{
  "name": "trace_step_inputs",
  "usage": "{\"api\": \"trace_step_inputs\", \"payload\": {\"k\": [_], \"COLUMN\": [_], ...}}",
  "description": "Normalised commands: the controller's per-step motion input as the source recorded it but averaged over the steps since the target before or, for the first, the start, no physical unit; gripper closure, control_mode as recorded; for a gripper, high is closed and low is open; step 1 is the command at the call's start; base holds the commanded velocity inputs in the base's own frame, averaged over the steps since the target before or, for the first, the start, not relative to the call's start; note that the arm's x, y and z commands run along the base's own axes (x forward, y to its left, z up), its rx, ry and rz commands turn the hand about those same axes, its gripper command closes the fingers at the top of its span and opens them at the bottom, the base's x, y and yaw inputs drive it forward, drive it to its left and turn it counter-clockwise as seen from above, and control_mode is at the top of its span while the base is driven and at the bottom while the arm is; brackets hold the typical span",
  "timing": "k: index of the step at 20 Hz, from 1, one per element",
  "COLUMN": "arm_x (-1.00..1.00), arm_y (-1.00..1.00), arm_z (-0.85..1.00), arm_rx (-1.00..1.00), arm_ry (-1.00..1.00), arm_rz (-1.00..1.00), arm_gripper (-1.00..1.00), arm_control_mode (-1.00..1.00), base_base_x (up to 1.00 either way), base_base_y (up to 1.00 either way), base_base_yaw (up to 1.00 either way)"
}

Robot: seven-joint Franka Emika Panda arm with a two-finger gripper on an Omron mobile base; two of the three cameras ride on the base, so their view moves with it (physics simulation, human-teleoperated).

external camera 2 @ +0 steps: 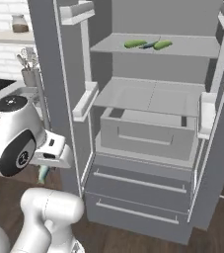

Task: Place one corn and one fish in each tupperware on the nearby counter, to pack two identical lunches.

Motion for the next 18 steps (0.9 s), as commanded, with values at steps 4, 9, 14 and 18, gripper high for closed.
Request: {"api": "trace_step_inputs", "payload": {"k": [4,9,14,18], "arm_x": [0.0,0.0,0.0,0.0], "arm_y": [0.0,0.0,0.0,0.0], "arm_z": [0.0,0.0,0.0,0.0], "arm_rx": [0.0,0.0,0.0,0.0], "arm_ry": [0.0,0.0,0.0,0.0], "arm_rz": [0.0,0.0,0.0,0.0], "arm_gripper": [1.0,1.0,1.0,1.0], "arm_control_mode": [1.0,1.0,1.0,1.0], "base_base_x": [-0.53,0.11,0.1,0.55], "base_base_y": [1.0,1.0,0.82,0.59], "base_base_yaw": [0.25,0.02,-0.03,0.07]}}
